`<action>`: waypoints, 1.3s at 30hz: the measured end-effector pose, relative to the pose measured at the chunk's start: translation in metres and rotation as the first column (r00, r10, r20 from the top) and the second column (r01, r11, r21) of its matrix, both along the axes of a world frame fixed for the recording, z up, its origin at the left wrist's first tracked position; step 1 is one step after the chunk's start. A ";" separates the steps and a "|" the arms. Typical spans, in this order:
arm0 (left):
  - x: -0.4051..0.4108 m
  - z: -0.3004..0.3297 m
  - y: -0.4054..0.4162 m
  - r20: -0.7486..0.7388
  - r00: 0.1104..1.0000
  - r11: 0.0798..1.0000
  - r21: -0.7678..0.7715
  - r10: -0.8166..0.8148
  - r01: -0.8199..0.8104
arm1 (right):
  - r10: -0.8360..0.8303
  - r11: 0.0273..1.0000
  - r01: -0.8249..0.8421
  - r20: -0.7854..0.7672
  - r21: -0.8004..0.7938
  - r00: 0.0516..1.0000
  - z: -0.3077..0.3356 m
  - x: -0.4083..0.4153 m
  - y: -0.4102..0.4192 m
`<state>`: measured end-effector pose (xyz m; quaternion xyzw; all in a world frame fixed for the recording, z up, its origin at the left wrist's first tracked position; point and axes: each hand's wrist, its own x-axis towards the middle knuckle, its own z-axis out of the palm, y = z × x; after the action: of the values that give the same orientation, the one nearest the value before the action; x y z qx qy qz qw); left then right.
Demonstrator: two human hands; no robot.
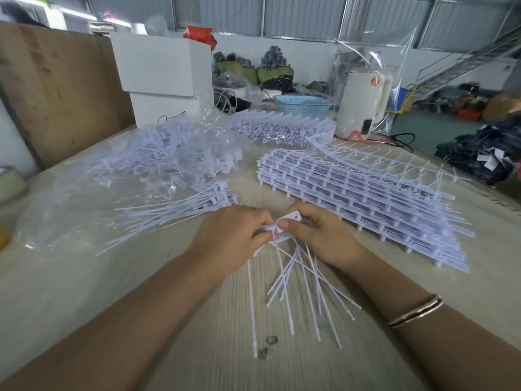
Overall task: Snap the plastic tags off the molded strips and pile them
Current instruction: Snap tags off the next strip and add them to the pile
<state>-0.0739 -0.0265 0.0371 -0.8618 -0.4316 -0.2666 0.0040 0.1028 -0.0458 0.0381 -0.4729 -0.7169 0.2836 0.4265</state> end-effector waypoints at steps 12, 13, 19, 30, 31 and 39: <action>0.005 0.005 -0.004 0.385 0.900 0.977 0.037 -0.206 0.209 | -0.002 1.000 -0.010 -0.508 -0.020 0.861 -0.002 -0.001 -0.002; 0.005 0.006 -0.006 0.378 0.894 0.970 0.053 -0.240 0.238 | -0.017 0.998 -0.024 -0.628 -0.056 0.778 0.000 0.000 -0.001; 0.003 0.008 -0.008 0.294 0.929 0.973 0.126 -0.224 0.195 | -0.174 0.983 0.129 -0.458 -0.127 0.872 -0.002 0.024 0.007; 0.004 0.002 -0.002 0.235 0.963 0.991 0.019 -0.131 0.130 | -0.255 0.946 0.224 0.113 0.234 0.960 -0.009 -0.002 0.001; 0.006 0.002 -0.003 0.216 0.965 0.989 0.022 -0.149 0.148 | -0.227 0.956 0.191 0.149 0.223 0.962 -0.009 -0.004 0.000; 0.002 -0.003 -0.002 0.158 0.974 0.986 -0.016 -0.162 0.167 | -0.242 0.964 0.251 -0.106 0.083 0.964 -0.005 0.001 0.005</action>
<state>-0.0720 -0.0289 0.0338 -0.8710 -0.3615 -0.3264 -0.0643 0.1041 -0.0412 0.0330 -0.5235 -0.6441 0.2160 0.5143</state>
